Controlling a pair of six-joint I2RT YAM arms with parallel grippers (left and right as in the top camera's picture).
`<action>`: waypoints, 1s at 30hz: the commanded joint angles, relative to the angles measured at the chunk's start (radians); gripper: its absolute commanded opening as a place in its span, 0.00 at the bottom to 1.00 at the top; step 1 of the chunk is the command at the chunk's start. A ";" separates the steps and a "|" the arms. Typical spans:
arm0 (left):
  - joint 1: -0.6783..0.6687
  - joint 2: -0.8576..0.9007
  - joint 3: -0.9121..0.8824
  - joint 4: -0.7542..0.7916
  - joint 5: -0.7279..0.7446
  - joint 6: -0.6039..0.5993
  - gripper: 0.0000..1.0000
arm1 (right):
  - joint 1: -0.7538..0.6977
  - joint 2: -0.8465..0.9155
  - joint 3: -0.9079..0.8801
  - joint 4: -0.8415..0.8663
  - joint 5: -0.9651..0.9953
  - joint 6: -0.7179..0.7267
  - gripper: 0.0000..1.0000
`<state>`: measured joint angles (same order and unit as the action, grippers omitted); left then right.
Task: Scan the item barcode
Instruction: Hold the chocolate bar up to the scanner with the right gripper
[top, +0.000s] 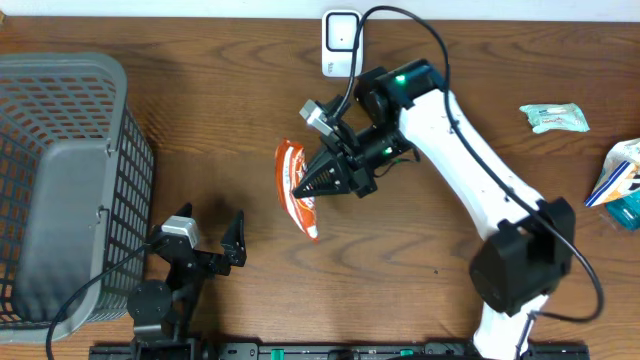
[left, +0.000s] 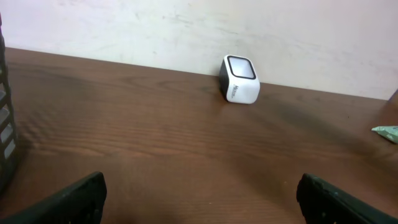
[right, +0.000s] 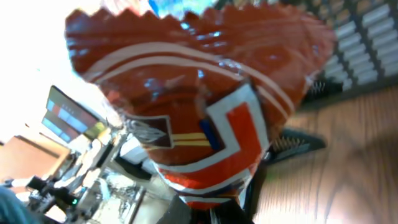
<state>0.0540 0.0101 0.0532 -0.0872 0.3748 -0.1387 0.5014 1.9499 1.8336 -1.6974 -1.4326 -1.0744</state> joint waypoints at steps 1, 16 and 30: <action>-0.005 -0.006 -0.017 -0.029 0.002 -0.009 0.98 | 0.001 -0.118 0.012 -0.002 0.211 0.185 0.01; -0.005 -0.006 -0.017 -0.029 0.002 -0.009 0.98 | 0.018 -0.005 0.009 0.672 1.522 1.047 0.01; -0.005 -0.006 -0.017 -0.029 0.002 -0.009 0.98 | -0.086 0.417 0.437 0.819 1.561 1.024 0.01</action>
<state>0.0540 0.0105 0.0532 -0.0872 0.3744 -0.1387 0.4492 2.3085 2.1269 -0.8700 0.0967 -0.0612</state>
